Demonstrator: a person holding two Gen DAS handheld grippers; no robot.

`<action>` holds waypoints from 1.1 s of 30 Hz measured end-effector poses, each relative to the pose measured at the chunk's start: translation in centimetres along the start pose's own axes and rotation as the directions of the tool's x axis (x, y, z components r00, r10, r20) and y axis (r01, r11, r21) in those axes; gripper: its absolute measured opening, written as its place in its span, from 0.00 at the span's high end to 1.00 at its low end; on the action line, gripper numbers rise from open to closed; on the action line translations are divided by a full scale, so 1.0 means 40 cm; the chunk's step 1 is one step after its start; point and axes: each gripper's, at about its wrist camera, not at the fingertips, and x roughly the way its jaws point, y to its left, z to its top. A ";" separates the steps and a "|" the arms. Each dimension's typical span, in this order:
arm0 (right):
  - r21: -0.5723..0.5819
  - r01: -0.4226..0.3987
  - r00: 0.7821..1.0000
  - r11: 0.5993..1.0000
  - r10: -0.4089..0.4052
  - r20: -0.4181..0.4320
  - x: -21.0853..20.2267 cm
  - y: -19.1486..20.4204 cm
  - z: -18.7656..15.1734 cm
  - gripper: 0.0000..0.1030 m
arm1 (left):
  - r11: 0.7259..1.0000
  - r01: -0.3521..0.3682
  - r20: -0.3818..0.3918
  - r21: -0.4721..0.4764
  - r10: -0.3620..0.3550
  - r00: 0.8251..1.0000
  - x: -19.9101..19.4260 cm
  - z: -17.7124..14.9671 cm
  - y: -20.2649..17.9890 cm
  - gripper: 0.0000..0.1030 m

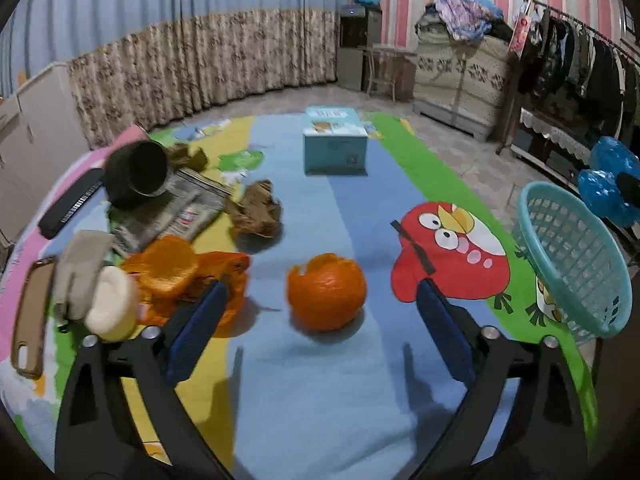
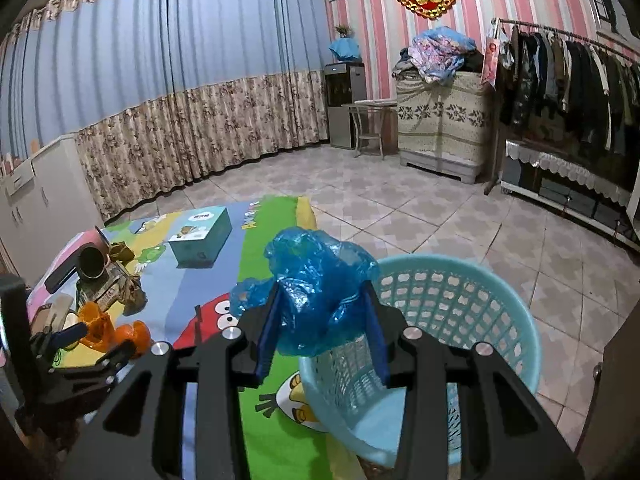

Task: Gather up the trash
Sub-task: 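Carry the blue bag into the basket with the right gripper while the left gripper drops the orange in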

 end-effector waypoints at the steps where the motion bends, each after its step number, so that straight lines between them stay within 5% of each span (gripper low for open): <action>1: 0.008 0.003 1.000 1.000 -0.003 -0.002 0.001 -0.006 0.000 0.62 | 1.000 0.014 -0.023 -0.007 -0.014 1.000 0.012 0.003 -0.004 0.19; 11: 0.053 0.016 1.000 0.998 -0.016 0.009 -0.012 -0.054 0.004 0.61 | 1.000 -0.002 -0.153 -0.015 0.000 0.988 0.109 0.016 -0.029 0.42; 15: 0.055 0.051 0.999 0.997 -0.051 0.001 -0.016 -0.085 0.005 0.61 | 1.000 0.016 -0.153 -0.020 -0.019 0.988 0.107 0.023 -0.015 0.61; 26: 0.095 0.149 0.989 0.984 -0.147 -0.035 -0.037 -0.228 0.003 0.61 | 0.995 0.079 -0.012 0.056 -0.078 0.997 0.002 0.070 -0.107 0.64; 33: 0.167 0.189 0.982 0.968 -0.182 -0.056 -0.035 -0.298 -0.015 0.61 | 0.974 0.188 0.068 0.129 -0.198 0.978 -0.033 0.098 -0.266 0.64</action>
